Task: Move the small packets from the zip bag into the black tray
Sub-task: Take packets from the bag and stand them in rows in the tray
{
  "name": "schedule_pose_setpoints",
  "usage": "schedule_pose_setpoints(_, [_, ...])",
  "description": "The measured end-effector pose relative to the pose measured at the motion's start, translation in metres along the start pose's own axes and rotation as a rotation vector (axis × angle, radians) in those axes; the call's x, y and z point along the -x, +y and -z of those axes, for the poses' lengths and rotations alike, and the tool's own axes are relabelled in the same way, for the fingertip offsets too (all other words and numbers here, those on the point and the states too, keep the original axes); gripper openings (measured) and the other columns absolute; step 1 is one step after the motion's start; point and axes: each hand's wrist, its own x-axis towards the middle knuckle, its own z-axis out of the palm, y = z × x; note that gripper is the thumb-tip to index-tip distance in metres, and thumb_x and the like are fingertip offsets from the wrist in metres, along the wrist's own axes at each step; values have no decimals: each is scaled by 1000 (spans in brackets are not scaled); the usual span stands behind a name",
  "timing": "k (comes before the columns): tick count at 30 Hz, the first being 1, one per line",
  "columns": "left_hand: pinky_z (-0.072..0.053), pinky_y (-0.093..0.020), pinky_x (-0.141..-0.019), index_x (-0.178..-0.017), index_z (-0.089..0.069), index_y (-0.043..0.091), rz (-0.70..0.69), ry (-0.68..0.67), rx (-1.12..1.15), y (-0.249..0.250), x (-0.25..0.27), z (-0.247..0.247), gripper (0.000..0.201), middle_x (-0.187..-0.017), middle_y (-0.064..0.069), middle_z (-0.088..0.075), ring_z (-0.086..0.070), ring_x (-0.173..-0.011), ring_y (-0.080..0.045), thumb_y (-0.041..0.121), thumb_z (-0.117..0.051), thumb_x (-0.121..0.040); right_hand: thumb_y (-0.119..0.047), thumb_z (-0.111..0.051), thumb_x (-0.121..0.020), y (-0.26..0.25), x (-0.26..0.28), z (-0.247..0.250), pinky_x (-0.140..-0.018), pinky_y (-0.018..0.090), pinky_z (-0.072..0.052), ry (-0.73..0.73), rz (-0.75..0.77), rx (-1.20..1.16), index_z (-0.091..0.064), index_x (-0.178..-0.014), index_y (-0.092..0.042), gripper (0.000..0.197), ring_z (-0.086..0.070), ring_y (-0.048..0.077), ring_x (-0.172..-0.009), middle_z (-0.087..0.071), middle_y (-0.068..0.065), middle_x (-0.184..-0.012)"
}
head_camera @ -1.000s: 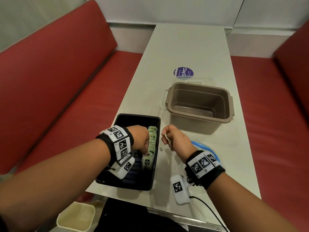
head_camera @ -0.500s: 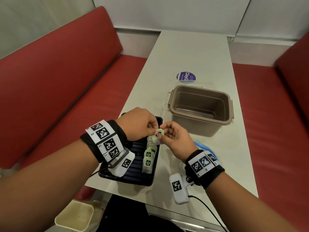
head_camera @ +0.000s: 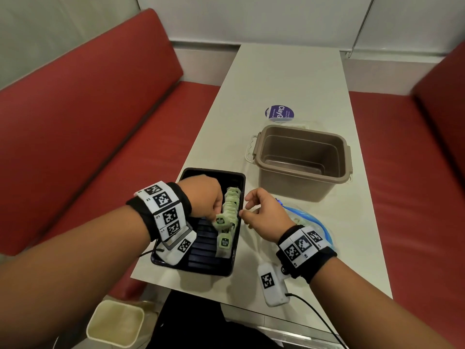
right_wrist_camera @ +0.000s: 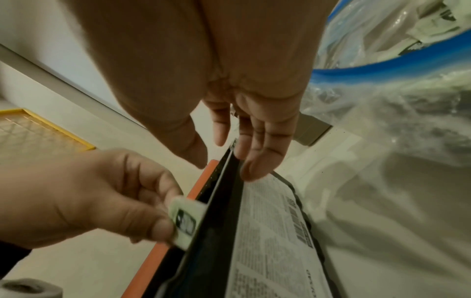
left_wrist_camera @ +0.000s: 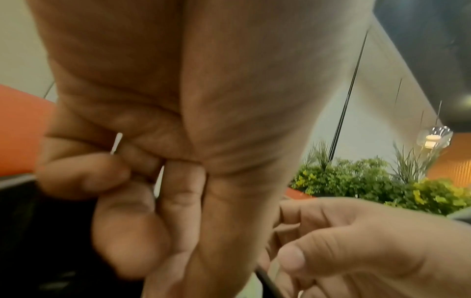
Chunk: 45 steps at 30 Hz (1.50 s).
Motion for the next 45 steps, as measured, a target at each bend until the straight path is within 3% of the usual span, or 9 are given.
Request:
schedule_pose_setpoints(6, [-56,-27,-76,-88,-78,20,-40,-303,-86,6,-31,-27,19,-84,6,-75,-69,-81,-11,27,-86,-71,-2,-69,-86,-1,1,-8,-68,52,-61,-90,-112,-168,-41,-95,-21,35,-67,26,-57,-61,7,-92])
schedule_pose_setpoints(11, [-42,-12,-53,-104,-76,16,-94,-444,-192,20,-48,-34,28,-103,5,-75,-58,-66,-2,29,-80,-79,4,-68,-86,-1,1,-6,-61,42,-61,-109,-128,-238,-43,-101,-12,33,-64,23,-52,-60,12,-85])
schedule_pose_setpoints(21, [-57,-20,-63,-97,-75,18,-1,-457,-95,6,-58,-49,34,-81,2,-76,-69,-65,-9,45,-77,-76,3,-68,-86,4,0,-7,-66,48,-61,-99,-131,-277,-44,-97,-12,30,-64,27,-56,-61,14,-84])
schedule_pose_setpoints(23, [-59,-31,-80,-106,-72,20,-1,-518,-166,5,-60,-56,45,-93,0,-75,-70,-80,-16,53,-74,-76,2,-68,-87,5,1,-8,-65,46,-61,-90,-132,-281,-45,-97,-12,29,-64,27,-55,-61,13,-82])
schedule_pose_setpoints(26, [-53,-24,-73,-99,-71,18,16,-665,-279,16,-57,-63,40,-84,2,-70,-65,-81,-18,55,-64,-86,2,-68,-87,7,1,-10,-62,43,-61,-72,-128,-286,-46,-94,-13,28,-64,25,-53,-60,11,-81])
schedule_pose_setpoints(30, [-52,-32,-90,-71,-60,24,-6,-686,-434,20,-59,-70,45,-67,8,-63,-66,-85,-20,67,-54,-84,2,-67,-87,9,2,-11,-60,41,-60,-55,-117,-281,-47,-93,-12,25,-64,26,-53,-60,11,-80])
schedule_pose_setpoints(34, [-41,-31,-80,-122,-62,19,-159,-610,-610,19,-61,-82,58,-111,-4,-66,-57,-93,-24,65,-49,-89,3,-66,-88,10,1,-11,-59,40,-60,-64,-110,-285,-48,-92,-12,24,-63,25,-52,-59,10,-80])
schedule_pose_setpoints(39, [-48,-37,-90,-126,-60,22,-320,-574,-728,21,-60,-84,55,-117,-4,-64,-59,-103,-27,58,-38,-92,2,-67,-87,11,-1,-12,-62,44,-61,-62,-103,-286,-49,-91,-12,23,-62,25,-53,-59,8,-79])
schedule_pose_setpoints(45, [-49,-28,-62,-97,-67,23,-157,-418,-644,20,-59,-75,45,-86,5,-65,-64,-82,-23,61,-48,-84,3,-66,-87,13,-2,-12,-64,46,-60,-63,-89,-282,-49,-91,-12,22,-62,27,-54,-59,7,-77])
